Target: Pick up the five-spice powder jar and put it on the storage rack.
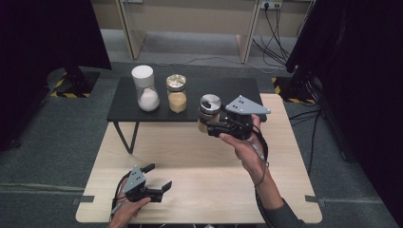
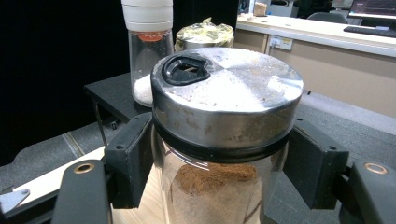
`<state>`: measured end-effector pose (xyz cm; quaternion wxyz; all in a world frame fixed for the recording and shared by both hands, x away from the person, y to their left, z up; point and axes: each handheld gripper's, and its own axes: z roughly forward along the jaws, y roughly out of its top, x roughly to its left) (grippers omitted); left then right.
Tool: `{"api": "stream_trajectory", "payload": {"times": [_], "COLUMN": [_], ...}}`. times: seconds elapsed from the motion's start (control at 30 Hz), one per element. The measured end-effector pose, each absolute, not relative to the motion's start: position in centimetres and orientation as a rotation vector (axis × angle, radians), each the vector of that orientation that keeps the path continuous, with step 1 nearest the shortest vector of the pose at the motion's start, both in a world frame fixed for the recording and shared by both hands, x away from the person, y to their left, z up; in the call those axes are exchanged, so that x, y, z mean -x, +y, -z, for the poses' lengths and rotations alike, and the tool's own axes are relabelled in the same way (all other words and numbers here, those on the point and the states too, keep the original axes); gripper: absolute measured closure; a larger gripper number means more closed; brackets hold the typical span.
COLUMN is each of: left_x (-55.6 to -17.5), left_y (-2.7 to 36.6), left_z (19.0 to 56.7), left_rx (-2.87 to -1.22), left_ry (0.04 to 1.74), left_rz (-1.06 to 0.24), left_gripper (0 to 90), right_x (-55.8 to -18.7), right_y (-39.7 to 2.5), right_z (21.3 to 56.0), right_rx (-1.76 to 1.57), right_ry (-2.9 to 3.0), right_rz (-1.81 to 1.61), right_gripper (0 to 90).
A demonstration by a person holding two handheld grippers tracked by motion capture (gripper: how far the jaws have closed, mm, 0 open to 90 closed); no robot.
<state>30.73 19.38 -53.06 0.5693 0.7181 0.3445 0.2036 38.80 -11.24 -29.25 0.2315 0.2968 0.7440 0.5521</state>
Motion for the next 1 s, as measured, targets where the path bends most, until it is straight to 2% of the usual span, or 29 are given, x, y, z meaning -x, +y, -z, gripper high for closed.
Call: {"api": "stream_trajectory", "payload": {"times": [1.0], "left_x": [-30.7], "left_y": [19.4], "left_z": [53.0], "left_rx": [-1.691], "left_ry": [0.808], "left_rz": [-0.477], "left_gripper": [3.6], "right_x": [-41.6], "right_y": [-10.3], "right_z": [28.4], "right_rx": [-0.856], "right_ry": [2.015], "right_rz": [-1.478], "right_gripper": [31.2]}}
